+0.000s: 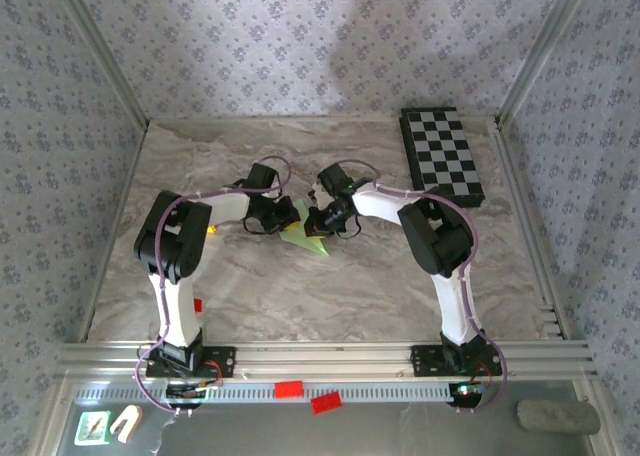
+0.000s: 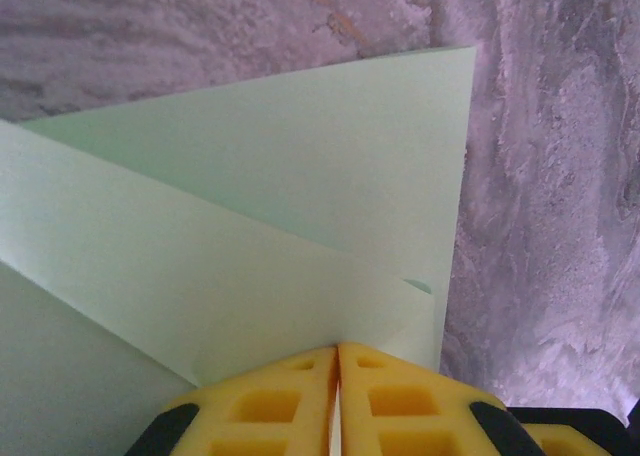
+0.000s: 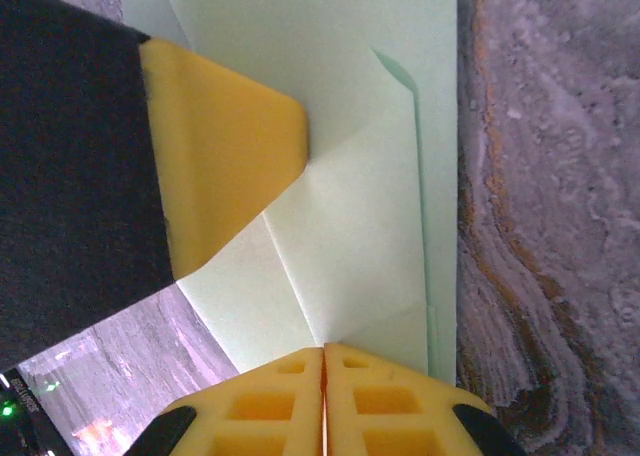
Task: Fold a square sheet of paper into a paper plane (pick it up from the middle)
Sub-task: Fourth fold the wing at the center of the table.
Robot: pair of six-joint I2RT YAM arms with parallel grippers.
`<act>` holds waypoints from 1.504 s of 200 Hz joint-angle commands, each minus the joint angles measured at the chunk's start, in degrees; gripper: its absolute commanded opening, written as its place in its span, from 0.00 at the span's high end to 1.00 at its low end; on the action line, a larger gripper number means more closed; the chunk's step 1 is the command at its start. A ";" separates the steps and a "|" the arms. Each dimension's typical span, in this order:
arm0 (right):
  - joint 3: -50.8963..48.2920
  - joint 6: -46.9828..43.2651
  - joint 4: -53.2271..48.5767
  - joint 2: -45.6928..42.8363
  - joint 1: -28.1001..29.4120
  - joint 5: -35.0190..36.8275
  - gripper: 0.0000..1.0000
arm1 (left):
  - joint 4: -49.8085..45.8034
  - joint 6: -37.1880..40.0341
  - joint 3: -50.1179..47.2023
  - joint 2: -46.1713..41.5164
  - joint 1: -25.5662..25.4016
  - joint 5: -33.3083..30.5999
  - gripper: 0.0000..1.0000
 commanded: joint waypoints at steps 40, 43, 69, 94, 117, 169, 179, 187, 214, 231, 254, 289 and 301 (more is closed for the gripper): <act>-2.80 -3.79 -5.74 -0.72 -0.44 0.43 0.92 | -10.87 -1.31 0.60 5.19 -0.36 -9.11 0.90; -2.84 -4.01 -6.05 -0.91 -0.44 0.44 0.92 | -11.11 -1.32 0.67 5.36 -0.35 -9.20 0.90; -3.52 -5.56 -8.20 -2.44 -0.61 0.43 0.92 | -12.13 -1.31 1.12 6.14 -0.36 -9.70 0.90; -3.95 -6.14 -9.53 -3.03 -0.78 0.28 0.92 | -12.26 -1.31 1.21 6.27 -0.35 -9.51 0.90; -4.94 -5.91 -9.74 -3.69 -0.88 0.44 0.92 | -12.65 -1.19 1.52 6.36 -0.36 -9.63 0.90; -6.77 -5.96 -10.17 -4.80 -0.96 1.32 0.92 | -12.87 -0.88 1.78 6.71 -0.36 -9.52 0.90; -7.08 -6.04 -10.26 -5.03 -0.96 1.77 0.92 | -12.96 -0.95 1.78 6.75 -0.35 -9.52 0.90; -7.31 -6.21 -10.42 -5.02 -0.95 2.09 0.92 | -12.87 -0.89 1.78 6.80 -0.36 -9.52 0.90; -8.10 -6.58 -11.14 -5.24 -0.96 2.99 0.92 | -12.98 -0.88 1.86 6.97 -0.36 -9.51 0.91; -8.41 -6.74 -11.23 -6.11 -0.97 2.83 0.92 | -13.08 -0.79 1.95 7.06 -0.36 -9.52 0.91; -8.32 -7.06 -12.75 -7.10 -0.96 2.65 0.92 | -13.27 -0.70 2.05 7.12 -0.36 -9.45 0.91; -8.83 -7.28 -12.82 -6.32 -1.05 3.52 0.92 | -13.31 -0.64 2.00 7.14 -0.36 -9.35 0.91; -9.34 -7.06 -12.32 -5.71 -1.05 3.93 0.92 | -13.27 -0.61 1.96 7.06 -0.36 -9.35 0.90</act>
